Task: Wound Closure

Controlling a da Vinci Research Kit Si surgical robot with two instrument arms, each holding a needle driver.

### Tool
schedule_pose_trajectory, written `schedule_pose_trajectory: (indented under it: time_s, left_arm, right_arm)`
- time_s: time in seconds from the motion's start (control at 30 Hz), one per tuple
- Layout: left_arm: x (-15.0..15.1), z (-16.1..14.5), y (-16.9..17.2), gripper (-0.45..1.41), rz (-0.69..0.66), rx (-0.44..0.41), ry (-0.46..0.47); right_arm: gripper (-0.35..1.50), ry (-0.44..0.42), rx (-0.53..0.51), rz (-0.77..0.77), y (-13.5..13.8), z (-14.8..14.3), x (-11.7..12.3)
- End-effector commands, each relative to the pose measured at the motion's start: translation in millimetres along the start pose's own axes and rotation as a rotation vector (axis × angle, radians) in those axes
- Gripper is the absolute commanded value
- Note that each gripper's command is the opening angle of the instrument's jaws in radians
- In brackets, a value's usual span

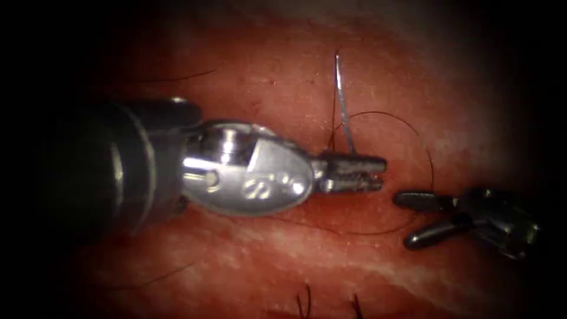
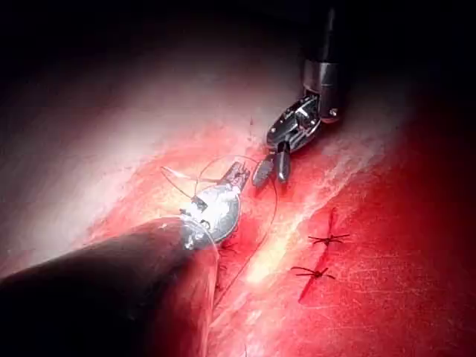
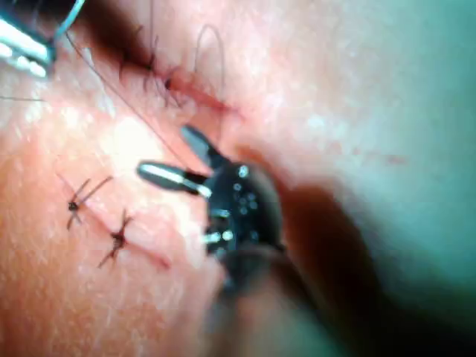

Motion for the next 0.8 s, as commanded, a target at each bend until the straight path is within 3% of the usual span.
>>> schedule_pose_trajectory:
  time_s: [0.03, 0.2, 0.4, 0.8]
  left_arm:
    - [-1.1, 1.4, 2.0, -0.45, 0.013, 0.0, -0.002]
    - [-3.1, 3.1, 5.9, -0.45, 0.047, -0.007, -0.014]
    - [-3.6, 4.4, 8.4, -0.45, 0.064, -0.004, -0.021]
    - [-2.4, 5.0, 9.1, -0.45, 0.078, -0.012, -0.019]
  right_arm:
    - [0.2, 0.011, 0.003, 0.077, -0.3, 0.9, 0.5]
    - [0.27, 0.025, -0.011, 0.261, 0.3, 2.2, 1.9]
    - [0.66, 0.043, -0.027, 0.374, 1.4, 4.5, 1.8]
    - [0.89, 0.022, -0.039, 0.469, 3.0, 7.8, 0.4]
